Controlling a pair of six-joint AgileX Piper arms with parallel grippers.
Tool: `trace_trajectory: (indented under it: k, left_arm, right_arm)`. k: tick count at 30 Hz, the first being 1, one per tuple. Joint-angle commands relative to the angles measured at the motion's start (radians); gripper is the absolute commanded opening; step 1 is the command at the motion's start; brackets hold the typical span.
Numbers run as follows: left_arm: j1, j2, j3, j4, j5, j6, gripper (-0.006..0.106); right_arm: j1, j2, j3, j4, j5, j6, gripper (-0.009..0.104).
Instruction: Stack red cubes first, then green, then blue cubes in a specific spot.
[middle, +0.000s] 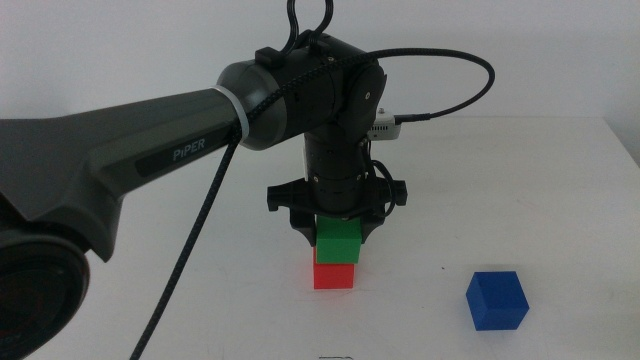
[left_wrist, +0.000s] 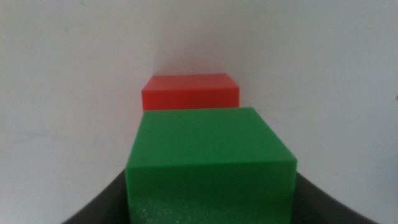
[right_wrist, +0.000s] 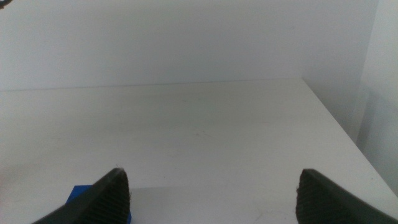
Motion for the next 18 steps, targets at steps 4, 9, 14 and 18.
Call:
trace_trajectory:
  k: [4, 9, 14, 18]
  left_arm:
    - [-0.005, -0.058, -0.035, 0.005, -0.057, -0.031, 0.009]
    - [-0.005, -0.058, -0.035, 0.009, -0.055, -0.038, 0.009]
    - [-0.005, -0.053, -0.035, 0.041, -0.044, -0.057, 0.009]
    - [-0.005, -0.043, -0.035, 0.048, -0.029, -0.058, 0.009]
  right_arm:
    - [0.003, -0.016, -0.024, -0.012, -0.073, -0.013, 0.072]
    - [0.003, -0.016, -0.024, -0.012, -0.073, -0.013, 0.072]
    - [0.003, -0.016, -0.024, -0.012, -0.073, -0.013, 0.072]
    - [0.003, -0.016, -0.024, -0.012, -0.073, -0.013, 0.072]
